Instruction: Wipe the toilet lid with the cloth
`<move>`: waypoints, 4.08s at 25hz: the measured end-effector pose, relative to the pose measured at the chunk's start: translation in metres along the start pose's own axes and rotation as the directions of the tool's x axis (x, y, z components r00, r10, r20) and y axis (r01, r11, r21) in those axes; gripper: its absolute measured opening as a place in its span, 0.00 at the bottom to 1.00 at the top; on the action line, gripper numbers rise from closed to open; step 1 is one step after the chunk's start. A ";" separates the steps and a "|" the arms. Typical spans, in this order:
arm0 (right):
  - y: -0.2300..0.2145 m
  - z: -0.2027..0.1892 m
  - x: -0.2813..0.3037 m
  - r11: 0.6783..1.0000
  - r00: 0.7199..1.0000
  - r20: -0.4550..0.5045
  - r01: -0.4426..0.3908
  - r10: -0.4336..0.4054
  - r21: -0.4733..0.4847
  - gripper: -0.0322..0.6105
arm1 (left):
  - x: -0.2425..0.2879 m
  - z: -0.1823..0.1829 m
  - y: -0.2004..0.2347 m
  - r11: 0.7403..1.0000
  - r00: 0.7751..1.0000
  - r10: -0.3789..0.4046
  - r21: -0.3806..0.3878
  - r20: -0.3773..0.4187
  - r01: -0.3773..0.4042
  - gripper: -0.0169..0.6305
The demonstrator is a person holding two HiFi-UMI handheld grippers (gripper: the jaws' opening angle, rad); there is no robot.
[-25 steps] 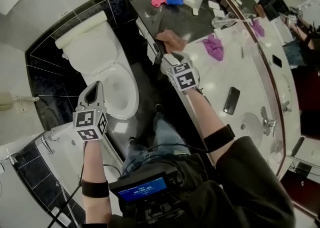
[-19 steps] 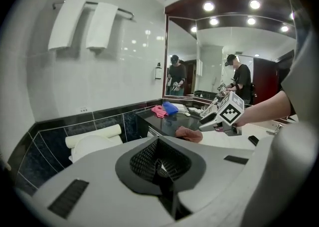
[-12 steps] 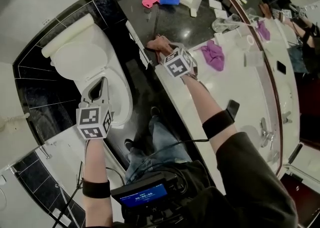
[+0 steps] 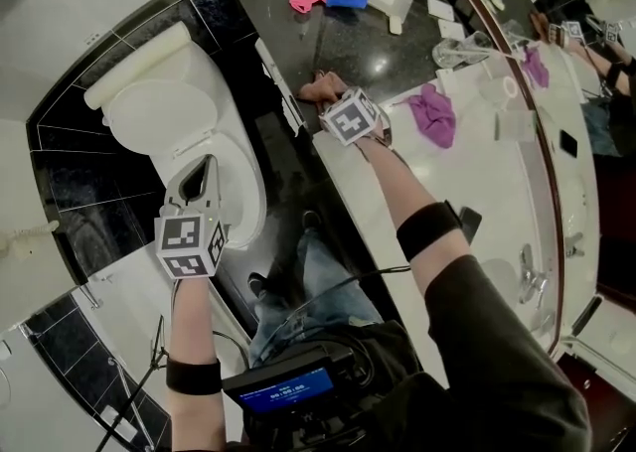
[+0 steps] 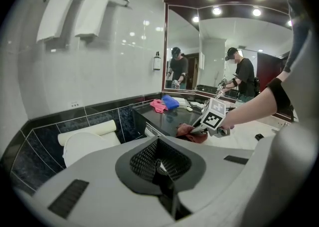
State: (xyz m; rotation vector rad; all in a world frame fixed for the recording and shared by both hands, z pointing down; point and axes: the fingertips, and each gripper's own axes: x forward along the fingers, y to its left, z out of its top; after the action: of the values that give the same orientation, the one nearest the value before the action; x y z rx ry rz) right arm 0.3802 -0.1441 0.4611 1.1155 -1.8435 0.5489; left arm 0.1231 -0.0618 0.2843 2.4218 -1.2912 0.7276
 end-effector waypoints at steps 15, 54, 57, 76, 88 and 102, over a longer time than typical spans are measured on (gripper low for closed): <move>0.018 0.006 -0.049 0.998 0.996 0.083 0.040 -0.045 0.053 0.16 | -0.045 0.000 0.015 1.000 0.999 0.016 -0.006 0.037 -0.016 0.03; 0.353 0.083 -0.202 0.950 0.851 0.423 -0.276 0.311 -0.143 0.16 | -0.238 -0.095 0.100 0.963 0.970 0.236 -0.148 0.056 -0.226 0.03; 0.346 0.097 -0.182 0.929 0.831 0.415 -0.318 0.370 -0.191 0.16 | -0.221 -0.093 0.108 0.945 0.958 0.283 -0.179 0.037 -0.272 0.03; 0.411 0.242 0.035 0.927 0.837 0.418 -0.249 0.352 -0.282 0.16 | -0.139 -0.133 0.245 0.947 0.960 0.279 -0.173 0.036 -0.269 0.03; 0.441 0.344 0.179 0.940 0.841 0.472 -0.116 0.264 -0.321 0.16 | -0.101 -0.158 0.339 0.942 0.954 0.290 -0.197 0.073 -0.272 0.03; 0.361 0.365 0.207 0.987 0.847 0.524 -0.009 0.092 -0.158 0.16 | -0.074 -0.174 0.342 0.947 0.962 0.272 -0.191 0.036 -0.260 0.03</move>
State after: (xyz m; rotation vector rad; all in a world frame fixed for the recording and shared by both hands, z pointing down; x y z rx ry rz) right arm -0.1418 -0.3282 0.4776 1.1971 -2.3514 0.1192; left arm -0.2478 -0.1152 0.3955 2.1632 -1.6547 0.5721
